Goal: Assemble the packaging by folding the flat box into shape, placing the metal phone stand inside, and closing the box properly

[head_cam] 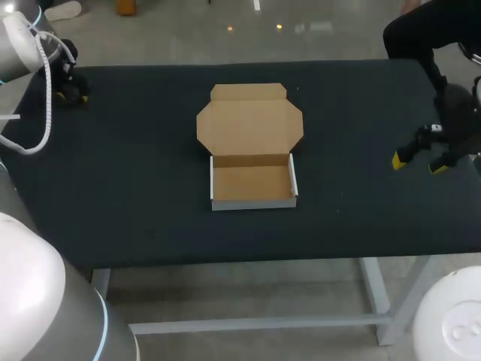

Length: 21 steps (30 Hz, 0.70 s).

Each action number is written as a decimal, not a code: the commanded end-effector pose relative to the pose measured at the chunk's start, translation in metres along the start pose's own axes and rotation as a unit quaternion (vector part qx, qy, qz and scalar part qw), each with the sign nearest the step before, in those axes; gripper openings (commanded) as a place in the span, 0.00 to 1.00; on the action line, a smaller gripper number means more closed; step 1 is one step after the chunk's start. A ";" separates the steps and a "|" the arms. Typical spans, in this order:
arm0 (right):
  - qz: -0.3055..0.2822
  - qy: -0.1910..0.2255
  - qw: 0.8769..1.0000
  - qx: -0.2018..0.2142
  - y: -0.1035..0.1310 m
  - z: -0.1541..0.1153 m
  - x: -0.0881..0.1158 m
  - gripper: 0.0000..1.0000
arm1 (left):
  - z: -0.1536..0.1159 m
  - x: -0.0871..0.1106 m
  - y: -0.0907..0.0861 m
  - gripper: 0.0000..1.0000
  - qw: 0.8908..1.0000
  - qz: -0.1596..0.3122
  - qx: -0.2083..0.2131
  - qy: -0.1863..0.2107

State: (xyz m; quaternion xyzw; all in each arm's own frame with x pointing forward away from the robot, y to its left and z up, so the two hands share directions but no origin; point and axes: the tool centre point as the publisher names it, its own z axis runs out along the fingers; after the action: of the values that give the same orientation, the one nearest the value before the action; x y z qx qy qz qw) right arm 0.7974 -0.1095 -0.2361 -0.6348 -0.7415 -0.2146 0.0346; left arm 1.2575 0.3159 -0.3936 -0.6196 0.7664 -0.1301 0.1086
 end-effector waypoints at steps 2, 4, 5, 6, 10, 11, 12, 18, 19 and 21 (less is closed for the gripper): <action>0.000 0.002 1.000 0.002 0.000 -0.003 0.000 1.00 | 0.001 -0.002 -0.003 0.10 1.000 -0.002 -0.004 0.002; 0.000 0.002 1.000 0.002 0.000 -0.003 0.000 1.00 | -0.001 -0.001 -0.001 0.02 1.000 -0.002 -0.004 0.001; 0.000 0.002 1.000 0.002 0.000 -0.003 0.000 1.00 | -0.002 -0.001 0.000 0.01 1.000 -0.003 -0.004 0.001; 0.000 0.002 1.000 0.002 0.000 -0.003 0.000 1.00 | -0.002 -0.001 0.001 0.00 1.000 -0.003 -0.005 0.001; 0.000 0.002 1.000 0.002 0.000 -0.003 0.000 1.00 | -0.001 0.000 0.003 0.09 1.000 -0.003 -0.007 -0.001; 0.000 0.002 1.000 0.002 0.000 -0.003 0.000 1.00 | -0.001 0.000 0.003 0.15 1.000 -0.003 -0.007 -0.001; 0.000 0.002 1.000 0.002 0.000 -0.003 0.000 1.00 | -0.001 0.000 0.003 0.24 1.000 -0.003 -0.008 -0.001; 0.000 0.002 1.000 0.002 0.000 -0.003 0.000 1.00 | 0.001 0.002 0.002 0.58 1.000 0.002 -0.008 -0.003; 0.000 0.002 1.000 0.002 0.000 -0.003 0.000 1.00 | 0.001 0.002 0.001 0.60 1.000 0.002 -0.006 -0.001; 0.000 0.002 1.000 0.002 0.000 -0.003 0.000 1.00 | 0.001 0.001 0.000 0.63 1.000 0.003 -0.005 0.000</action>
State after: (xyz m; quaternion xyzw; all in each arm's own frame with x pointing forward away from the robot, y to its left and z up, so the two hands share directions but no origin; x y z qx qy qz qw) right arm 0.7974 -0.1095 -0.2362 -0.6348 -0.7415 -0.2146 0.0346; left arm 1.2551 0.3145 -0.3933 -0.6179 0.7686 -0.1264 0.1069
